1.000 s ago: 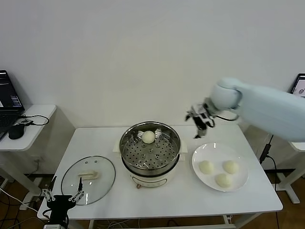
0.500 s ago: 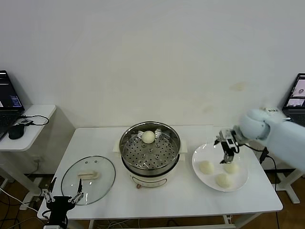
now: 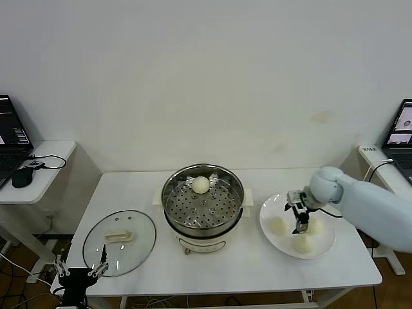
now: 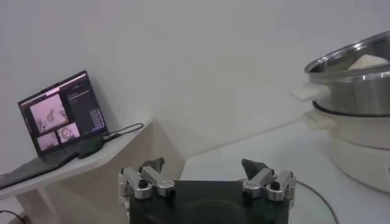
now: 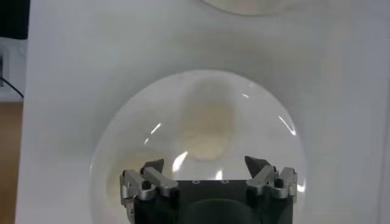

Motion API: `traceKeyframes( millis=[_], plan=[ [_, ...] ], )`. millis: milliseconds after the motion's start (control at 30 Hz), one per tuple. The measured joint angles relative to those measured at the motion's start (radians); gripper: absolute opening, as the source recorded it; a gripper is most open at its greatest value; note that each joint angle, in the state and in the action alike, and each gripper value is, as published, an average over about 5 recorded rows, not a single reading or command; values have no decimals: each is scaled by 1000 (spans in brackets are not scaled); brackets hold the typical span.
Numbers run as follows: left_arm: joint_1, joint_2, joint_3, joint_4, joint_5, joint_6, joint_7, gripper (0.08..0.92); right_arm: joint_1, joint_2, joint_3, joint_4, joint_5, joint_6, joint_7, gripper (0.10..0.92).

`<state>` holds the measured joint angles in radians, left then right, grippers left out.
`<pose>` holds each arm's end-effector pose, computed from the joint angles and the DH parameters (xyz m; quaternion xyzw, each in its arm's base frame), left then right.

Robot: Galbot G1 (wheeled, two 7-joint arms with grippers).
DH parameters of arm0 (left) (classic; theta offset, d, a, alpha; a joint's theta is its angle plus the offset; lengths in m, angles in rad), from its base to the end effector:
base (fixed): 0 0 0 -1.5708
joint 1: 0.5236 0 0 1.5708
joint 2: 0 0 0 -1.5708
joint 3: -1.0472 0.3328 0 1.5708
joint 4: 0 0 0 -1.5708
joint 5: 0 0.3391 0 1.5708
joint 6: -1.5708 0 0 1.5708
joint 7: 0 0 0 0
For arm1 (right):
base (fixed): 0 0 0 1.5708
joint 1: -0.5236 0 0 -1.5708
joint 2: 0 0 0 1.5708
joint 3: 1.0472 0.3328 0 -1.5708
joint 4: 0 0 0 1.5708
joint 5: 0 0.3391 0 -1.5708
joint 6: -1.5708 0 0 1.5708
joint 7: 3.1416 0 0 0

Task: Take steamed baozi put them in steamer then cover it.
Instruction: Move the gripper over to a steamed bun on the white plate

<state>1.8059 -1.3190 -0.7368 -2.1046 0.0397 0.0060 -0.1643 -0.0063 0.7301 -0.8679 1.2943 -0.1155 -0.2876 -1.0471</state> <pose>0.1109 0.0997 -0.2978 0.0879 -0.9741 -0.1903 0.0852 0.4806 -0.1029 -0.2141 0.5051 -0.5272 0.5549 0.3989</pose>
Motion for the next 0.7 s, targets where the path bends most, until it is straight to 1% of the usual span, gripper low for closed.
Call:
traceKeyframes(
  millis=[400, 467, 600, 700],
  plan=[
    [-8, 0, -2, 11, -1, -3, -4, 823, -40, 66, 30, -72, -50, -2, 6, 823],
    [-8, -1, -2, 12, -1, -3, -4, 823, -47, 70, 34, -77, -55, -3, 6, 811],
    [-7, -1, -2, 12, -1, -4, -5, 823, -56, 76, 45, -85, -63, -2, 3, 740],
    [-6, -2, -2, 11, -1, -5, -6, 823, -59, 79, 52, -89, -66, 0, 1, 665]
  ],
)
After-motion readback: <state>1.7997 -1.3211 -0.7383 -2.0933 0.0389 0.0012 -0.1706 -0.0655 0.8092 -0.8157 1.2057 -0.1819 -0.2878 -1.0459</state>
